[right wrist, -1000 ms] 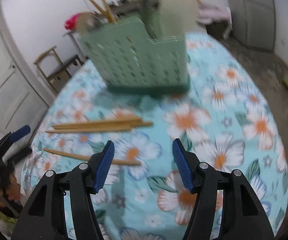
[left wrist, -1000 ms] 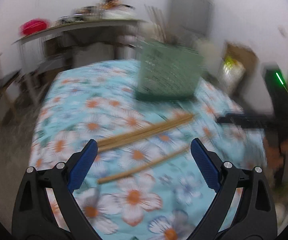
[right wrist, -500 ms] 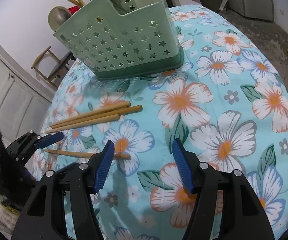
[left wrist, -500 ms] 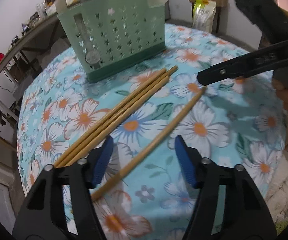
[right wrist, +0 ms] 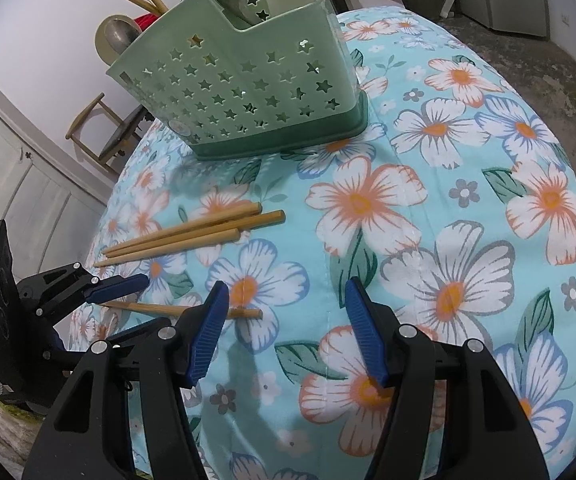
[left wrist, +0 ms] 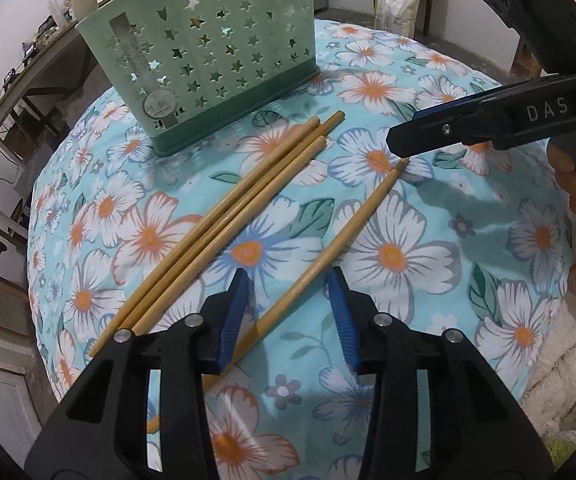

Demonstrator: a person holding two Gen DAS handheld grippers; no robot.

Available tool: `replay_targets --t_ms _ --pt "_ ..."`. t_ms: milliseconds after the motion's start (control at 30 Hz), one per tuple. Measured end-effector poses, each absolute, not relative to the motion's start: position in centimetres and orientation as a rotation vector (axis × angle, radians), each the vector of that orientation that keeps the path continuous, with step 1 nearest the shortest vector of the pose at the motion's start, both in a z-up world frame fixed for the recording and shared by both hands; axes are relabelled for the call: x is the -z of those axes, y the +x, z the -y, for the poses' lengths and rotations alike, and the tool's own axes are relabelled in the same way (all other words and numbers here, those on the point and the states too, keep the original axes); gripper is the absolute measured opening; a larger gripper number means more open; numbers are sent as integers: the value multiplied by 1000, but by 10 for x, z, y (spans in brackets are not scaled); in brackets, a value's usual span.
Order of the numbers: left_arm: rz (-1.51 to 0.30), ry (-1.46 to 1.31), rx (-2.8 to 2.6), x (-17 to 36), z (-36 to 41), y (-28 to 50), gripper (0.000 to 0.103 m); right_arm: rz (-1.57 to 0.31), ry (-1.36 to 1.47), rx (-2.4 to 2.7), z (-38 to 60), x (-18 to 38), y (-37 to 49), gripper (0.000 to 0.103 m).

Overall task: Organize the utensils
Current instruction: 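Close the left tool on a chopstick on the cloth and lift it upright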

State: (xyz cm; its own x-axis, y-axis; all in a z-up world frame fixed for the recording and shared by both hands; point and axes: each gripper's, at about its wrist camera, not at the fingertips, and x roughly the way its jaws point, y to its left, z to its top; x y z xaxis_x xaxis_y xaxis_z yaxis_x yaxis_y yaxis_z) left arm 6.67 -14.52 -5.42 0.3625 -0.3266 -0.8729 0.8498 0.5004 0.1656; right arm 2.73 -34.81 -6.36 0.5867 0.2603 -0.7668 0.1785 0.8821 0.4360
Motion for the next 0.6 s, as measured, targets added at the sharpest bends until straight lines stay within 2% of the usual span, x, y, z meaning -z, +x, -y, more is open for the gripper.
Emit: replay_targets --t_ms 200,433,600 --pt "-911 691 846 55 147 67 33 -958 465 -36 342 63 29 59" --pt "-912 692 848 54 148 67 32 -960 463 -32 341 63 30 59" --pt "-901 686 856 54 146 63 20 -958 471 -30 341 64 31 59"
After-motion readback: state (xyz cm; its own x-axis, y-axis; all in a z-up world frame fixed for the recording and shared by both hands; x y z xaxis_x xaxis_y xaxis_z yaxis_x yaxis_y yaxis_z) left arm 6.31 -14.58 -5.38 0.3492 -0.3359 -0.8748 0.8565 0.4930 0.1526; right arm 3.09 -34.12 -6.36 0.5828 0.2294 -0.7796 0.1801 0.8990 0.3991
